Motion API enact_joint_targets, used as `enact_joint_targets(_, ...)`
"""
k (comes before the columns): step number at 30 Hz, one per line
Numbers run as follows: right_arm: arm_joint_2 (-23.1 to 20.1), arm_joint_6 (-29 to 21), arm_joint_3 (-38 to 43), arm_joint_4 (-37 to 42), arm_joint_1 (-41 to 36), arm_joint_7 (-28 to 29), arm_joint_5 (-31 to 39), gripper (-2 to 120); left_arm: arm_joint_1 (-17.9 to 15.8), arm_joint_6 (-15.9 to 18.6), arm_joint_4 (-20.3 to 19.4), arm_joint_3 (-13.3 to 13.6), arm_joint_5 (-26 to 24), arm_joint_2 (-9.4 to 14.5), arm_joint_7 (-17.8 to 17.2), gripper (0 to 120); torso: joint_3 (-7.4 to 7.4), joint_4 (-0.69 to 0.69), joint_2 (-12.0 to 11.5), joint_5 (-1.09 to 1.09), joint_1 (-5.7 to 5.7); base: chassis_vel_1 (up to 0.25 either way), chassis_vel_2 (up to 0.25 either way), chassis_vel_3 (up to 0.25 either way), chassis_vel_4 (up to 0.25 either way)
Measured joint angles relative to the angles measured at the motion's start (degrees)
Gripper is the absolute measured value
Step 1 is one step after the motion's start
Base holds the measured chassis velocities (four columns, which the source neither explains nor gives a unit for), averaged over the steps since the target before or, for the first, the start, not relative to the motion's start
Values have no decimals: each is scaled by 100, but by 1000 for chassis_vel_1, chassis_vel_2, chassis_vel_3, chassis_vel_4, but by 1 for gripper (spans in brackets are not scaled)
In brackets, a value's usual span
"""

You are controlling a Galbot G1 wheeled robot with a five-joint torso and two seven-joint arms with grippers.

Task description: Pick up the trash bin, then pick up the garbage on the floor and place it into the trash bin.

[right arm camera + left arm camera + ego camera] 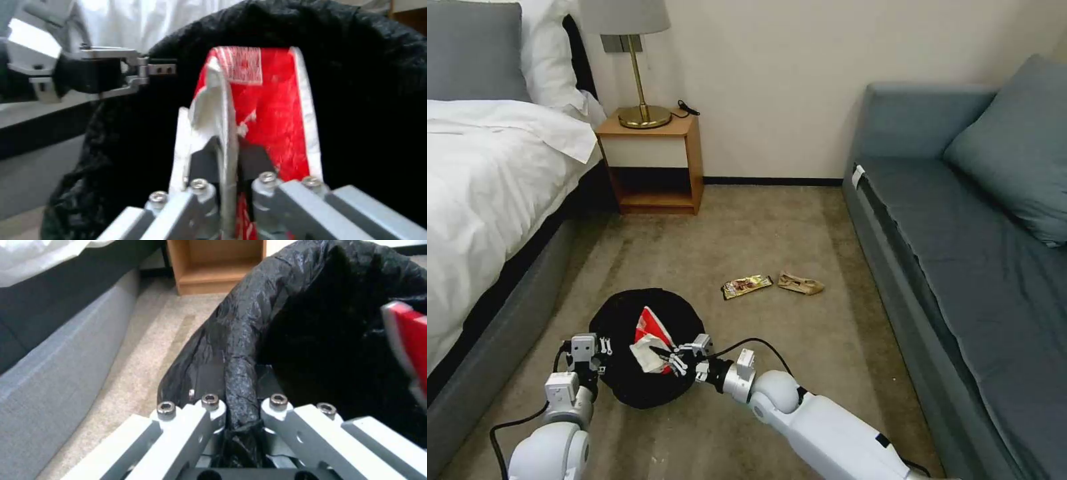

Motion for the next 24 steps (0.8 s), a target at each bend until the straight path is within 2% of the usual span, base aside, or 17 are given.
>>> enact_joint_targets(3, -22, -5, 49, 33, -18, -23, -4, 25, -13, 1, -13, 33, 20, -23, 0, 3, 0, 0, 0, 0, 0, 0, 0, 0, 0)
enact_joint_targets(4, -22, -5, 49, 33, -18, -23, -4, 25, -13, 1, -13, 33, 20, -23, 0, 3, 0, 0, 0, 0, 0, 0, 0, 0, 0)
enact_joint_targets(8, -47, -52, 168, 168, -98, -130, -2, 42, -39, 16, -10, 37, 33, 30, 0, 3, 0, 0, 0, 0, 0, 0, 0, 0, 0)
enact_joint_targets(9, -47, -52, 168, 168, -98, -130, -2, 42, -39, 16, -10, 37, 33, 30, 0, 3, 0, 0, 0, 0, 0, 0, 0, 0, 0)
enact_joint_targets(12, -54, -10, 247, 306, -151, 113, -17, 54, -50, 20, 18, 23, 34, 79, 0, 3, 0, 0, 0, 0, 0, 0, 0, 0, 0)
enact_joint_targets(13, -64, -3, 313, 468, -208, 608, -119, 63, -50, 22, 33, 3, 34, 98, -2, 3, 0, 0, 0, 0, 0, 0, 0, 0, 0)
enact_joint_targets(14, -64, -3, 313, 468, -208, 608, -119, 63, -50, 22, 33, 3, 34, 98, -2, 3, 0, 0, 0, 0, 0, 0, 0, 0, 0)
enact_joint_targets(17, -100, -131, 470, 703, -276, 1470, -414, 73, -47, 68, 14, -35, 20, 112, -113, 3, 0, 0, 0, 0, 0, 0, 0, 0, 0)
enact_joint_targets(18, -127, -277, 628, 778, -306, 1915, -649, 77, -48, 161, -28, -56, -37, 116, -254, 3, 0, 0, 0, 1, 0, 0, 0, 0, 0)
enact_joint_targets(19, -127, -277, 628, 778, -306, 1915, -649, 77, -48, 161, -28, -56, -37, 116, -254, 3, 0, 0, 0, 1, 0, 0, 0, 0, 0)
enact_joint_targets(24, -205, -1030, 1286, 668, -387, 3096, -1129, 99, -136, 289, 41, -96, -206, 258, -533, 3, 0, 0, 0, 0, 0, 0, 0, 0, 0)
